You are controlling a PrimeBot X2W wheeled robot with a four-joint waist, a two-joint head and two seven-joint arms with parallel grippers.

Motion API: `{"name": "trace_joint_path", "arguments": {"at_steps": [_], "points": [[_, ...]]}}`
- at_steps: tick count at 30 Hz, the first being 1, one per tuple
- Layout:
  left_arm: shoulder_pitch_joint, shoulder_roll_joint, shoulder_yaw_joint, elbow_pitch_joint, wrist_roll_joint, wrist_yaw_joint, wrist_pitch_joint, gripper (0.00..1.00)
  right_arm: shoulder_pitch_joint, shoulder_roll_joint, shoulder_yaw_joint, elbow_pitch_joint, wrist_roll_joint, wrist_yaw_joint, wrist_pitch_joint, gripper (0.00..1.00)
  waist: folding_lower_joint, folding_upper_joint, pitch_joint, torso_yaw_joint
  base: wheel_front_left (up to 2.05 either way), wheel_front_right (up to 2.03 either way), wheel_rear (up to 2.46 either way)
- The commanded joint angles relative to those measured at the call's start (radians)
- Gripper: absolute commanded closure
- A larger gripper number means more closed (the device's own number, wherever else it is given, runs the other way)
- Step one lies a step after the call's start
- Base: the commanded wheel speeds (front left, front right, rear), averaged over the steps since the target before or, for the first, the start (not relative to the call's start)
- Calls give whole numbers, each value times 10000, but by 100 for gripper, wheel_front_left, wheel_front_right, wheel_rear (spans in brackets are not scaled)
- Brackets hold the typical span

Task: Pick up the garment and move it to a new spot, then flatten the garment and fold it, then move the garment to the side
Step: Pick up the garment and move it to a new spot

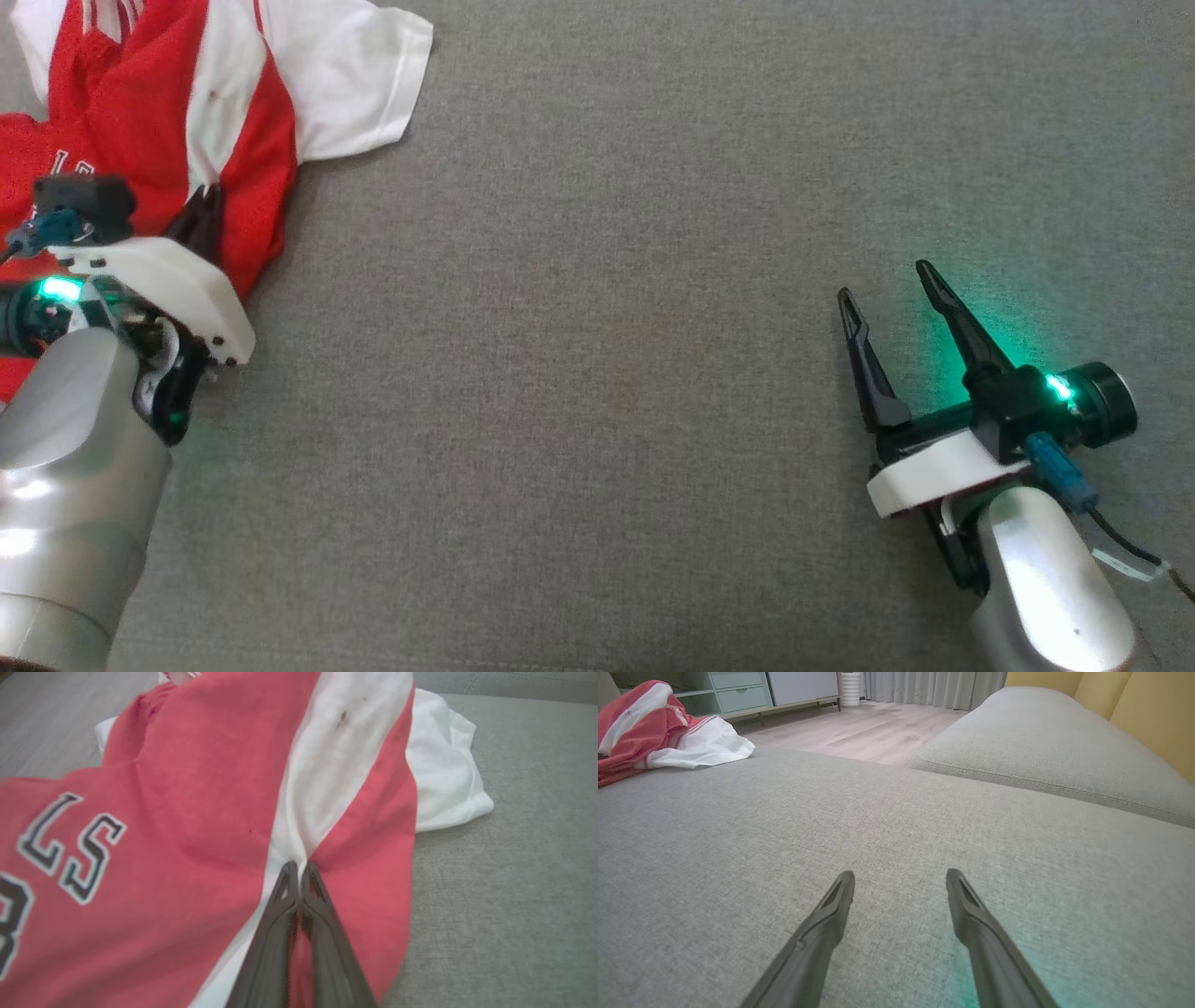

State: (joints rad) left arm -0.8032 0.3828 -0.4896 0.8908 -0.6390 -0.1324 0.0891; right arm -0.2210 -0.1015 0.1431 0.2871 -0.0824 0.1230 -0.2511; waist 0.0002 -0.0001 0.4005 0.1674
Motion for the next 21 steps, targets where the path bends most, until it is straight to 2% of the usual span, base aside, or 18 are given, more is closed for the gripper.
{"name": "trace_joint_path", "arguments": {"at_steps": [1, 5, 11, 18, 21], "points": [[-378, 555, 238, -94, -170, 18, -102, 100, 8, 69, 190, -277, -77, 77, -107, 0, -2, 1, -100, -30, 0, 0, 0], [-627, 866, -36, -179, -688, 18, -477, 100, 145, 159, 45, -277, 37, 77, -107, 0, -2, 1, -507, -41, 0, 0, 0], [-1242, 1714, -254, -928, -1116, 18, -913, 100, 418, 346, 51, -220, 367, 77, -107, 0, -2, 1, -1427, -64, 0, 0, 0], [-1657, 2409, -312, -2893, -1754, 18, -487, 100, 714, 485, 62, -183, 766, 77, -107, 0, -2, 1, -2244, -270, 0, 0, 0], [-1567, 2531, -321, -3862, -1963, 20, -205, 100, 863, 504, 70, -170, 938, 77, -107, 0, -2, 1, -2565, -471, 0, 0, 0]]}}
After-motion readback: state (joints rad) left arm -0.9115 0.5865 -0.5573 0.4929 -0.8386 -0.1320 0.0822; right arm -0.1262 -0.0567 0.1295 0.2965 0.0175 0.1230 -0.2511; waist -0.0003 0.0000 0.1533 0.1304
